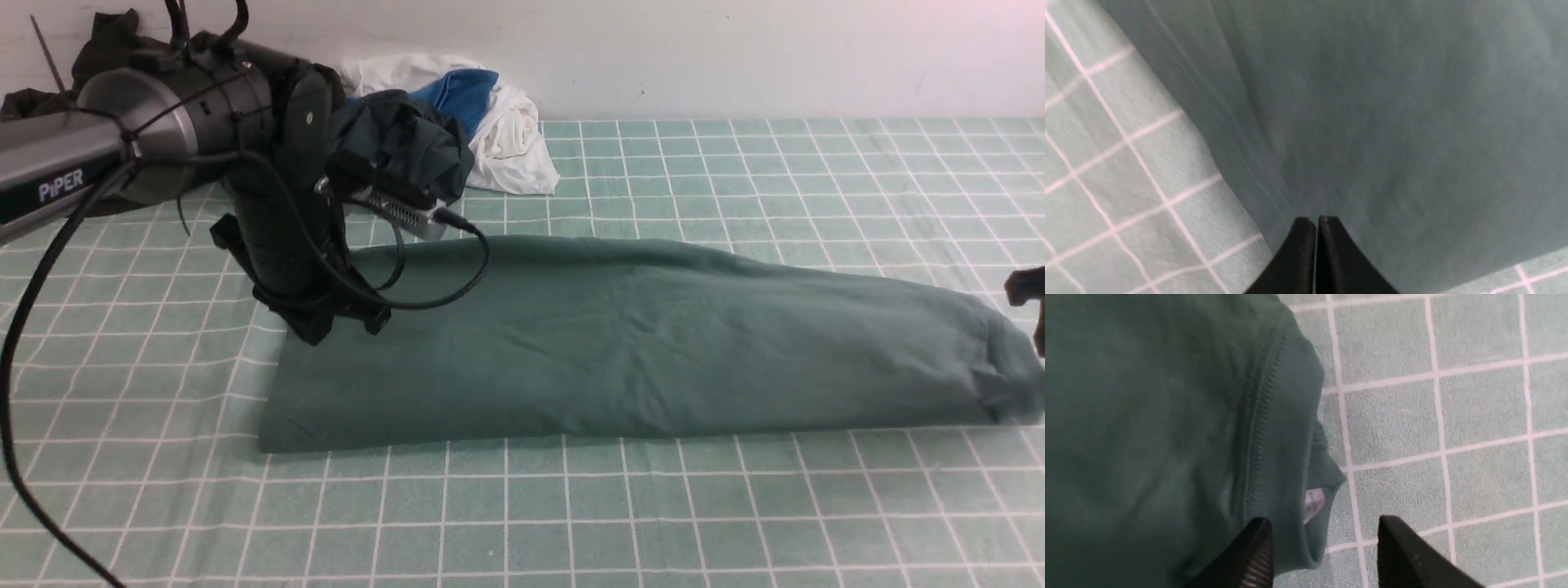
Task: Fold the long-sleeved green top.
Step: Use the right arm to clamp the right edge of the fabric
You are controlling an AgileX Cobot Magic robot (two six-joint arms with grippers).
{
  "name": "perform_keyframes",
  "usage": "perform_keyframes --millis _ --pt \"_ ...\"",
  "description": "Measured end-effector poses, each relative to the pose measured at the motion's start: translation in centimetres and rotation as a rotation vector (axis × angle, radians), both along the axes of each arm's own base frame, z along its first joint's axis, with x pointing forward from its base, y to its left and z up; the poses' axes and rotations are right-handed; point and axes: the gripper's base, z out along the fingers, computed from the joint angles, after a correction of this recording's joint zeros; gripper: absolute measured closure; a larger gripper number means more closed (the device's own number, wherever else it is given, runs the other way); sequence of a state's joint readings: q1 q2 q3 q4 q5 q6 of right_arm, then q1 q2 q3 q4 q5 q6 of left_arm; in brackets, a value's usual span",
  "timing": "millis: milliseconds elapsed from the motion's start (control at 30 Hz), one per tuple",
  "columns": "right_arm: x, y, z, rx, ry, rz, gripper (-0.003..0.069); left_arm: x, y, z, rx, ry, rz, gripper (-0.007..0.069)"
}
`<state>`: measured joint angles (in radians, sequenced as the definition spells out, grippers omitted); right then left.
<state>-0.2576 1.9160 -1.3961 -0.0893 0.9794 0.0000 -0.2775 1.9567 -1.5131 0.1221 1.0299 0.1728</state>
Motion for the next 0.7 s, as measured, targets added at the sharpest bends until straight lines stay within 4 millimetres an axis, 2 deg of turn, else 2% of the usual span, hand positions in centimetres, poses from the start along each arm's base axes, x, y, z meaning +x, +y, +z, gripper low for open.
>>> perform_keyframes --millis 33,67,100,233,367,467,633,700 --pt "-0.1 -0.4 -0.7 0.014 -0.007 -0.018 0.0281 -0.4 0.1 -0.9 0.003 0.016 -0.002 0.0628" --pt "-0.2 -0.5 -0.7 0.014 -0.005 -0.02 0.0281 -0.4 0.1 -0.9 0.002 0.012 -0.002 0.0628" --pt "-0.1 -0.9 -1.4 0.03 -0.021 -0.041 0.0246 -0.7 0.2 -1.9 0.001 0.028 -0.002 0.0628" --pt "0.7 -1.3 -3.6 0.06 -0.032 -0.059 0.0153 -1.2 0.2 -3.8 -0.01 0.057 0.002 0.0628" --pt "1.1 -1.1 -5.2 0.1 -0.023 -0.043 0.013 -1.2 0.1 -4.2 -0.014 0.058 0.003 0.0628" --pt "1.3 -0.9 -5.3 0.118 -0.029 -0.016 0.0134 -1.1 0.1 -4.2 -0.015 0.052 0.002 0.0628" --pt "1.5 -0.1 -5.4 0.127 -0.032 0.026 0.0239 -1.1 0.1 -4.2 -0.015 0.051 0.002 0.0628" --pt "1.7 0.3 -5.3 0.128 -0.03 0.049 0.0353 -1.1 0.1 -4.2 -0.015 0.051 0.002 0.0628"
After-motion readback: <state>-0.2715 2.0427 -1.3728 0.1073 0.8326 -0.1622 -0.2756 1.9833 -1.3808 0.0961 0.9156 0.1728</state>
